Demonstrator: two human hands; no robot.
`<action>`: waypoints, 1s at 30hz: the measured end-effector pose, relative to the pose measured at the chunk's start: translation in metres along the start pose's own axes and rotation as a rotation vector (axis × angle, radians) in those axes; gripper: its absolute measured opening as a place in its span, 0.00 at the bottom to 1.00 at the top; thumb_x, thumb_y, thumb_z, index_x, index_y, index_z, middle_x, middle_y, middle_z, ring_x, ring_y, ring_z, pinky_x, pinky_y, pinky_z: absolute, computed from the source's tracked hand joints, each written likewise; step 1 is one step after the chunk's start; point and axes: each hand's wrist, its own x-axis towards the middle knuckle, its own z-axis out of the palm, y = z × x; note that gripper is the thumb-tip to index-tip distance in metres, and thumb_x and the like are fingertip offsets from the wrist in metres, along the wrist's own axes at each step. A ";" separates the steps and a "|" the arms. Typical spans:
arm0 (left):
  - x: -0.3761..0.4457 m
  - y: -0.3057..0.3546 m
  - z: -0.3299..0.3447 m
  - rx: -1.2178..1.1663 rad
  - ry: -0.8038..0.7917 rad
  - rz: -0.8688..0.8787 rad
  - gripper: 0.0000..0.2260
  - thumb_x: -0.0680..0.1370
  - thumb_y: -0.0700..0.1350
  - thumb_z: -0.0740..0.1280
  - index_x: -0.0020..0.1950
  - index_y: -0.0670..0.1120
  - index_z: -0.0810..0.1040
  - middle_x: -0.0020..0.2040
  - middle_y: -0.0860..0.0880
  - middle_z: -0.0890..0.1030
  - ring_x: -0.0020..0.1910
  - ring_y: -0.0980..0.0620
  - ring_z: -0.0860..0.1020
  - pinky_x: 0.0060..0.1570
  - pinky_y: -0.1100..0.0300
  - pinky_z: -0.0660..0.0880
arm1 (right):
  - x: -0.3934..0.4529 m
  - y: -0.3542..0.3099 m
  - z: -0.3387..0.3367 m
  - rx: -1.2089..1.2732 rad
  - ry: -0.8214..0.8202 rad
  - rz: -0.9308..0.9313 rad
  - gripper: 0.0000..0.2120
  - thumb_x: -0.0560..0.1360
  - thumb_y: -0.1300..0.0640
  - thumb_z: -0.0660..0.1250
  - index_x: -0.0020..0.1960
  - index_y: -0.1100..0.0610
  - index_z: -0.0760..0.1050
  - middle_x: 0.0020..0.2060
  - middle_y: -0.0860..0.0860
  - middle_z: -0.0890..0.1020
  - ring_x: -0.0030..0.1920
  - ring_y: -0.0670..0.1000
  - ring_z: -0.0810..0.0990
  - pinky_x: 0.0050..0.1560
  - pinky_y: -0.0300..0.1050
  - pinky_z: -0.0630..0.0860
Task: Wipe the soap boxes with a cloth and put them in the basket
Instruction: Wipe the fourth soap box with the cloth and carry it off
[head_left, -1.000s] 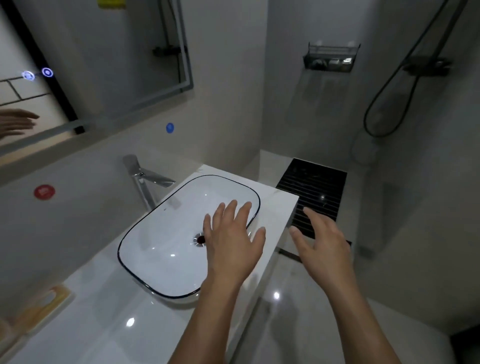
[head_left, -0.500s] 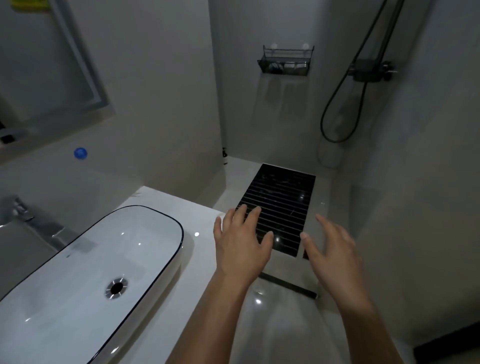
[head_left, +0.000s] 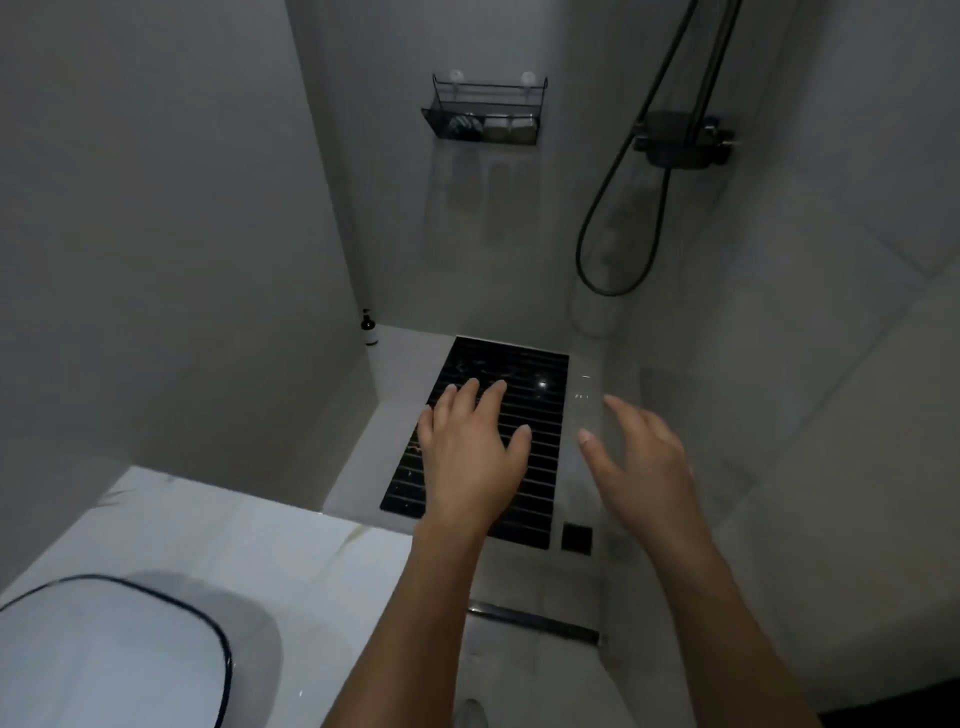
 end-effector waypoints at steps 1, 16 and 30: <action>0.022 -0.004 0.003 -0.002 -0.004 0.006 0.26 0.80 0.58 0.61 0.77 0.53 0.63 0.77 0.49 0.66 0.77 0.48 0.59 0.75 0.43 0.55 | 0.020 -0.005 0.004 -0.020 -0.001 0.003 0.27 0.80 0.43 0.63 0.76 0.49 0.65 0.72 0.53 0.70 0.72 0.55 0.68 0.71 0.58 0.65; 0.265 -0.049 0.038 -0.005 -0.031 -0.013 0.26 0.80 0.58 0.61 0.77 0.54 0.63 0.77 0.49 0.65 0.78 0.48 0.58 0.75 0.44 0.54 | 0.254 -0.051 0.060 -0.120 0.015 0.032 0.27 0.80 0.40 0.60 0.76 0.47 0.64 0.72 0.51 0.70 0.73 0.53 0.66 0.71 0.56 0.62; 0.506 -0.063 0.087 0.064 0.046 -0.135 0.26 0.80 0.58 0.61 0.77 0.55 0.63 0.79 0.48 0.62 0.79 0.46 0.53 0.76 0.44 0.47 | 0.531 -0.079 0.127 -0.062 -0.108 -0.150 0.27 0.81 0.42 0.60 0.77 0.51 0.64 0.72 0.53 0.71 0.72 0.55 0.68 0.70 0.55 0.66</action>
